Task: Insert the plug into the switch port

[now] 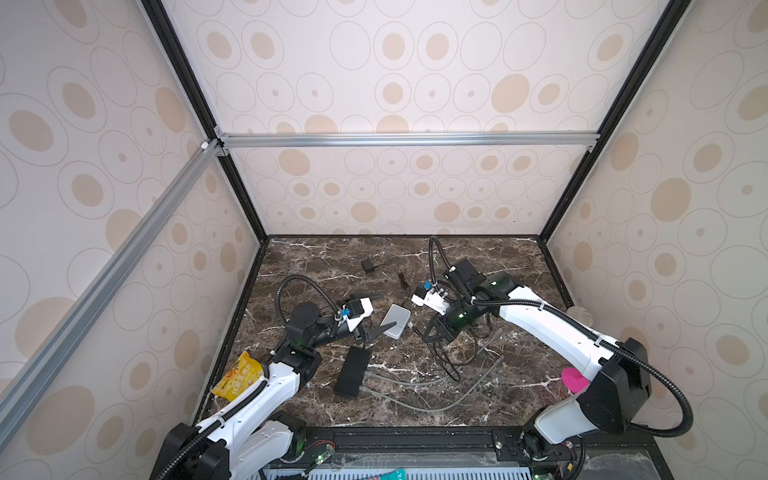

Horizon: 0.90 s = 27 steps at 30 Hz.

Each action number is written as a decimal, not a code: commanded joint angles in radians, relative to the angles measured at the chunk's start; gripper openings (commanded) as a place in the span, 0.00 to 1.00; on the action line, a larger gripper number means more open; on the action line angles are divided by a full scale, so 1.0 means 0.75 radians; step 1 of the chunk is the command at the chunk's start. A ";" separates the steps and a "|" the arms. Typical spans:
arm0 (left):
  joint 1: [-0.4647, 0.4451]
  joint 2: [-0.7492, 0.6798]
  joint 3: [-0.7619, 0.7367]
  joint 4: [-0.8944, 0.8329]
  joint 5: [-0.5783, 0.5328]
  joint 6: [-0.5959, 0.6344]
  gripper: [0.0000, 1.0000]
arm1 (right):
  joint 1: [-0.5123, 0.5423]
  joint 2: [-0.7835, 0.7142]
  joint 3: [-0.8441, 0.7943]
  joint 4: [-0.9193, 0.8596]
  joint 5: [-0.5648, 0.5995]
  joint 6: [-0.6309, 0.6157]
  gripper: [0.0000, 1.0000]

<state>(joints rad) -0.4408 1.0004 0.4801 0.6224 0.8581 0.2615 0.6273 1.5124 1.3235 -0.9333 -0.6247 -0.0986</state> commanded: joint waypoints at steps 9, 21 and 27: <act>-0.170 -0.015 0.105 -0.364 -0.091 0.405 0.69 | 0.006 -0.079 -0.050 -0.035 -0.059 -0.014 0.00; -0.170 -0.029 0.110 -0.361 0.029 0.395 0.68 | -0.003 -0.240 -0.280 0.263 -0.148 -0.133 0.00; -0.171 -0.057 0.122 -0.406 0.056 0.429 0.66 | -0.171 -0.216 -0.296 0.363 -0.580 -0.001 0.00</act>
<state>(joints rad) -0.5621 0.9874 0.5247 0.3401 0.8646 0.5362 0.5385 1.3312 1.0748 -0.7158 -0.8852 -0.1265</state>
